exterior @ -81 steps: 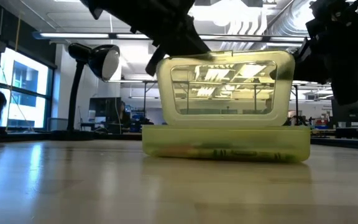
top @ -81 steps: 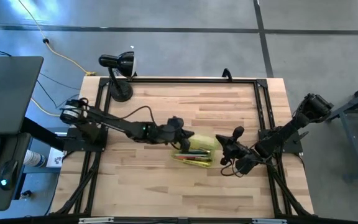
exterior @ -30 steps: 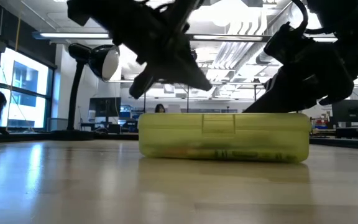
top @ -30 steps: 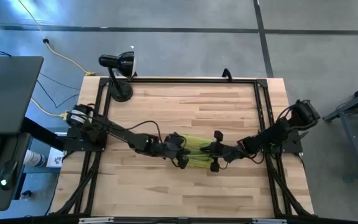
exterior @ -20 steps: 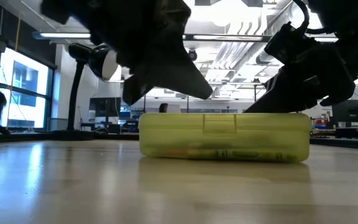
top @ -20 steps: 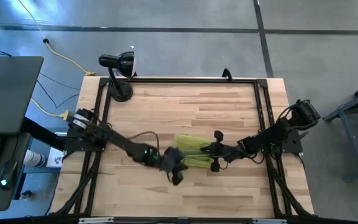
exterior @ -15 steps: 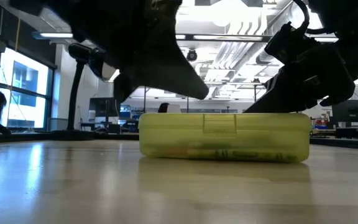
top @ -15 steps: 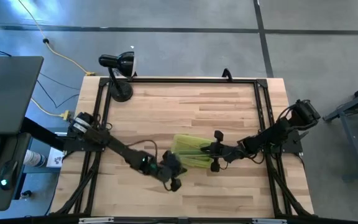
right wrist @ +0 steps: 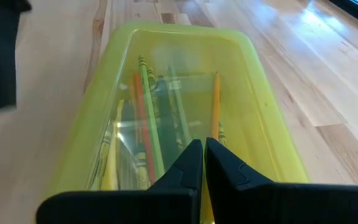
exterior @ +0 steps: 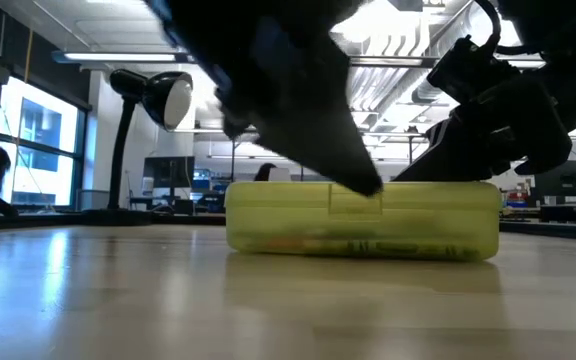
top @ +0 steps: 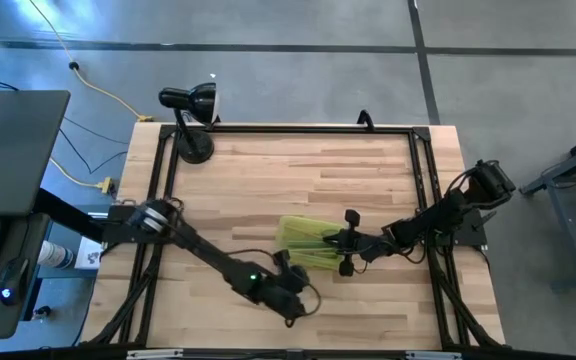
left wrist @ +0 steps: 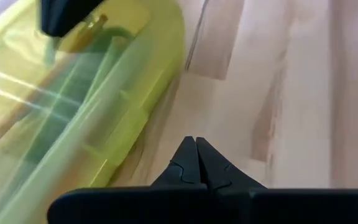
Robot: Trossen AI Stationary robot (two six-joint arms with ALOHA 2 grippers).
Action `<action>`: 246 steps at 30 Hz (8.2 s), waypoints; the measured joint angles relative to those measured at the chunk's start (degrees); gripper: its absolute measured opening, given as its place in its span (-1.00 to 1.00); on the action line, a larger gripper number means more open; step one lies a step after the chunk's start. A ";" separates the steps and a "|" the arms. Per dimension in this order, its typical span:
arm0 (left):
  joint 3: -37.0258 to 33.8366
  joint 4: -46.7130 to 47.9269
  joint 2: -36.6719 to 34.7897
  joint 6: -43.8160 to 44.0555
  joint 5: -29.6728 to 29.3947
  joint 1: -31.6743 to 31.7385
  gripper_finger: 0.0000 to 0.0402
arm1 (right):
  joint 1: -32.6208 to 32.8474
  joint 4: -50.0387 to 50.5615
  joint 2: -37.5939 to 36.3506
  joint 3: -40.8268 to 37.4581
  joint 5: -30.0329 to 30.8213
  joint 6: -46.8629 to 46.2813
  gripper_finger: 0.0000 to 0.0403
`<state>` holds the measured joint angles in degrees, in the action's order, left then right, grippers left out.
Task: Pick & place school supplies into a supply box
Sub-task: Close the yellow supply box, then return to Home Position
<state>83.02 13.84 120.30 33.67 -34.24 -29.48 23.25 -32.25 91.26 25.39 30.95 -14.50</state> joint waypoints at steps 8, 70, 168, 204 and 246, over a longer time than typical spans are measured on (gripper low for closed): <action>7.83 8.21 4.40 1.17 -0.82 2.20 -0.95 | -0.05 -0.71 0.02 -0.07 -1.31 1.07 -1.00; 7.38 20.63 3.49 -3.03 3.92 11.52 -0.95 | -12.89 28.81 -20.66 0.04 10.37 -20.09 -1.00; -4.51 72.73 -51.80 19.85 -20.11 5.11 -0.85 | -8.18 50.59 -69.96 0.02 -7.26 8.00 -1.00; -78.38 -22.29 -118.71 -36.03 0.54 -2.03 -0.82 | -8.93 27.74 -90.53 -20.70 -34.09 23.43 -1.00; -82.18 -17.20 -119.33 -34.67 -7.39 -2.03 -0.81 | -19.54 30.27 -89.60 -24.83 -26.52 15.98 -1.00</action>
<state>0.84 -3.36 0.97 -1.00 -41.63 -31.51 3.70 -1.98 1.67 0.56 4.43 1.48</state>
